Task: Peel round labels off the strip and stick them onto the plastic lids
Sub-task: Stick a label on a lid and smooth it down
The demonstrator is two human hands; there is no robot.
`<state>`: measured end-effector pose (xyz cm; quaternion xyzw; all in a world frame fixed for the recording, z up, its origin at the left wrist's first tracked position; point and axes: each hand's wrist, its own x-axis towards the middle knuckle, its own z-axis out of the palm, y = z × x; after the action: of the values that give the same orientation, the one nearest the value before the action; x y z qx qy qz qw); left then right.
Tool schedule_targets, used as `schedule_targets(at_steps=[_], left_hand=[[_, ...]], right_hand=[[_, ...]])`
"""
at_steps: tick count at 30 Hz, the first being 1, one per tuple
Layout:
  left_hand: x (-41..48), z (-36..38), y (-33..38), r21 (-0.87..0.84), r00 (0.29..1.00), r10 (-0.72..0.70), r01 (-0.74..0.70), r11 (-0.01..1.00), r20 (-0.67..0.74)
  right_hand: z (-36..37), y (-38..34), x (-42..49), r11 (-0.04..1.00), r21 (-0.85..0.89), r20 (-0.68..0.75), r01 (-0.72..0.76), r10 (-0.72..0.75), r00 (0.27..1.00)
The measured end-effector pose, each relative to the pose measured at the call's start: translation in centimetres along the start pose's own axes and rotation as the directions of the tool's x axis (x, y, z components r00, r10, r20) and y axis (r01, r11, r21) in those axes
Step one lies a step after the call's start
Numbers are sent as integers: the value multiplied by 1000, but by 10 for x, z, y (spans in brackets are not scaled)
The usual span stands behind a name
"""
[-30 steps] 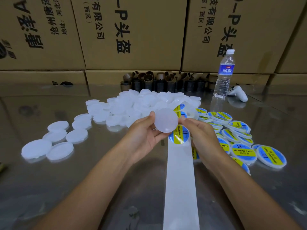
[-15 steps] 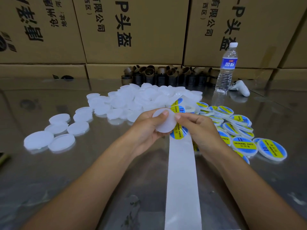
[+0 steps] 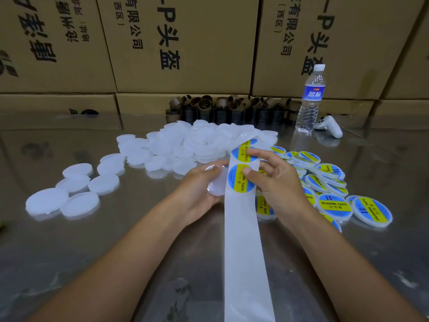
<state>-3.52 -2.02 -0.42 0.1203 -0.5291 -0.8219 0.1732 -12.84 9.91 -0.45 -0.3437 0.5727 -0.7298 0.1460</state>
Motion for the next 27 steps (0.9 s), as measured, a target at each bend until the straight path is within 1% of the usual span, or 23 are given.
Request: schedule_targets(at_steps=[1, 3, 8, 11, 14, 16, 20, 23, 27], left_hand=[[-1, 1, -1, 13, 999, -11, 10, 1000, 44], [-1, 2, -2, 25, 997, -22, 20, 999, 75], [-1, 1, -4, 130, 998, -52, 48, 990, 32], [-3, 1, -2, 102, 999, -50, 47, 994, 21], [-4, 0, 0, 78, 998, -58, 57, 995, 16], [-5, 0, 1, 53, 997, -70, 69, 996, 25], [-5, 0, 3, 20, 996, -93, 93, 995, 11], [-5, 1, 3, 14, 994, -105, 105, 994, -2], [-3, 2, 4, 32, 994, -101, 102, 994, -45]], right_hand=[[1, 0, 0, 1000, -25, -16, 16, -16, 1000], [2, 0, -1, 993, -107, -51, 56, -61, 997], [2, 2, -3, 954, -282, -71, 98, -122, 990], [2, 3, -5, 907, -403, -59, 118, -155, 986], [4, 3, -7, 833, -520, -24, 189, -235, 972], [4, 3, -9, 797, -556, 4, 238, -284, 959], [3, 5, -8, 740, -611, 41, 279, -322, 946], [2, 6, -7, 691, -651, 41, 313, -380, 924], [3, 7, -6, 655, -664, 62, 361, -433, 899]])
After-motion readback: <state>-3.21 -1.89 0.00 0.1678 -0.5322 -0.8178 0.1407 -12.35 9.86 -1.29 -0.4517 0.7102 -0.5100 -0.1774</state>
